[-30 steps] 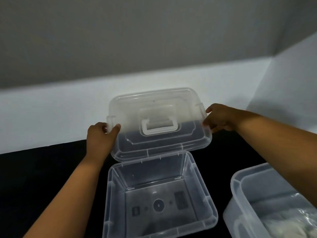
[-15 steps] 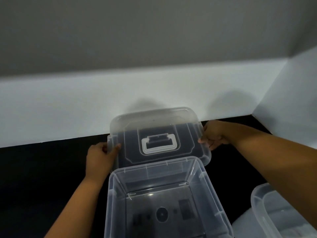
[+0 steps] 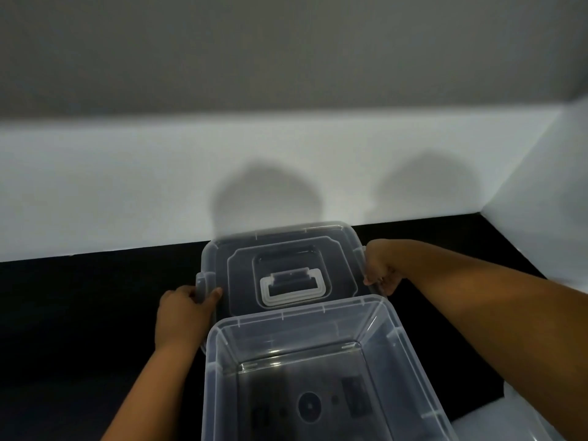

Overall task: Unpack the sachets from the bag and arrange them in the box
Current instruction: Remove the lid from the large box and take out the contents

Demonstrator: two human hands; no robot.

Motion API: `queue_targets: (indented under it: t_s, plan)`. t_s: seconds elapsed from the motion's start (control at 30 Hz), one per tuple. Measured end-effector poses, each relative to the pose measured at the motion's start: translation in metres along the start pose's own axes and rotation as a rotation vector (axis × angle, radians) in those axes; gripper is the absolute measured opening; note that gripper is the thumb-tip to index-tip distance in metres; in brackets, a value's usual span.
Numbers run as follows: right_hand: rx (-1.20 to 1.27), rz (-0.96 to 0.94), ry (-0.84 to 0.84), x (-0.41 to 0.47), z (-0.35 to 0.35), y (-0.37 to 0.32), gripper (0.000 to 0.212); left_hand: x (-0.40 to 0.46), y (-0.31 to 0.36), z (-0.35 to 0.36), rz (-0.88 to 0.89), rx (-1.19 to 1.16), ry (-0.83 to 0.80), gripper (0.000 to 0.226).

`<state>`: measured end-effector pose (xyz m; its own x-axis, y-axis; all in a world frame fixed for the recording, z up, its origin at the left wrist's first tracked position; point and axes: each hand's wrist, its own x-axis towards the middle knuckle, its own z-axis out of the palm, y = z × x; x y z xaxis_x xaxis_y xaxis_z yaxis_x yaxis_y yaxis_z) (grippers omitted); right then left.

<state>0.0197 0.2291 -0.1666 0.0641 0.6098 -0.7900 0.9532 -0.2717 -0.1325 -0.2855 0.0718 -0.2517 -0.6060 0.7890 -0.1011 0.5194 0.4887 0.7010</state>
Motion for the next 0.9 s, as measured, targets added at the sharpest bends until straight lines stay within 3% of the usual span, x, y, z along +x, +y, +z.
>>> queue_targets:
  t_s: [0.17, 0.3, 0.47, 0.6, 0.7, 0.9]
  plan:
    - [-0.012, 0.019, -0.011, 0.005, 0.002, -0.002, 0.044, -0.001, 0.000, 0.001, -0.029, 0.085, 0.000, 0.039]
    - [-0.074, -0.133, 0.113, -0.004, 0.006, -0.003, 0.037, -0.003, 0.007, -0.002, -0.060, 0.158, -0.005, 0.042]
    - [-0.321, -0.137, 0.214, -0.051, -0.009, -0.007, 0.033, -0.013, 0.033, -0.026, -0.054, 0.250, -0.012, 0.067]
    - [-0.177, -0.267, 0.286, -0.083, -0.033, 0.012, 0.043, -0.027, 0.088, -0.063, 0.103, 0.233, 0.112, 0.077]
    - [-0.099, -0.373, 0.294, -0.127, -0.049, 0.038, 0.048, -0.055, 0.146, -0.078, 0.293, 0.189, 0.145, 0.063]
    - [0.005, -0.536, 0.377, -0.228, -0.060, 0.129, 0.042, -0.160, 0.256, -0.058, 0.556, 0.206, 0.012, 0.054]
